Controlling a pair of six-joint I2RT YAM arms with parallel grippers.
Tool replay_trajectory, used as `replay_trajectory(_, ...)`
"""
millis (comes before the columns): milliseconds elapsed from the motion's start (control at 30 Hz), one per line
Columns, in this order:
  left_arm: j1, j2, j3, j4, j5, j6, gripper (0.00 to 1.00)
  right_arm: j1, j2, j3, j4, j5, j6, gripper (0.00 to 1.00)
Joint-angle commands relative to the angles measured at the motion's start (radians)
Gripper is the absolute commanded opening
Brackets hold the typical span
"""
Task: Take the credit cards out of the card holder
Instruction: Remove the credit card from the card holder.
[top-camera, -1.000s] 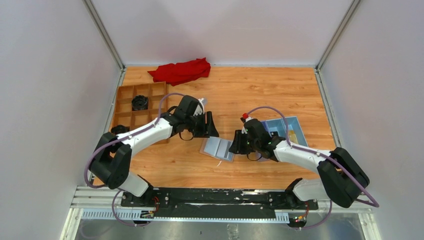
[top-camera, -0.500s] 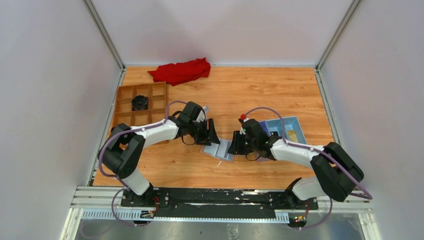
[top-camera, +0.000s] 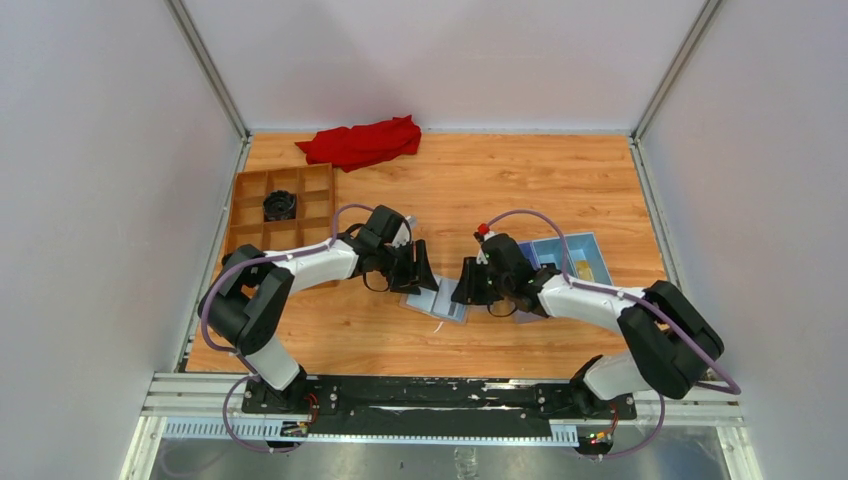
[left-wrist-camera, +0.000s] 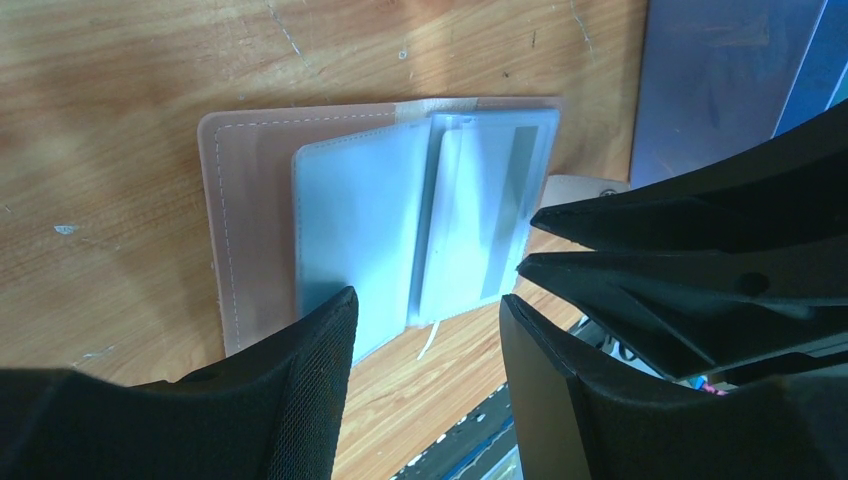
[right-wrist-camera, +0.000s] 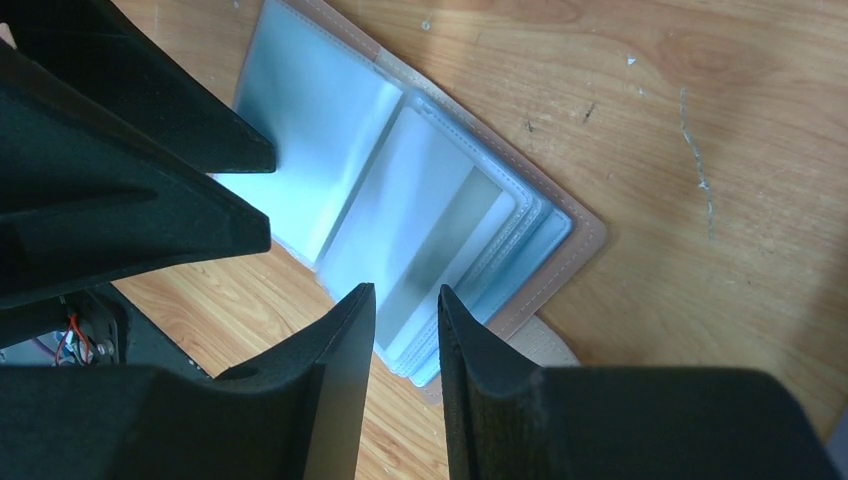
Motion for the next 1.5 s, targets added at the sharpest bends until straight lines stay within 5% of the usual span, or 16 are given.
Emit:
replay_trajectory(0,0.004,-0.014,-0.004,-0.006,-0.009,0.004,0.58,0.016,0.038,0.014,0.019,-0.014,-0.002,0.33)
replay_trajectory(1467,0.004,-0.01,0.01,-0.014,0.004,0.013,0.57,0.017,0.064,-0.019,0.035,0.017,0.004,0.32)
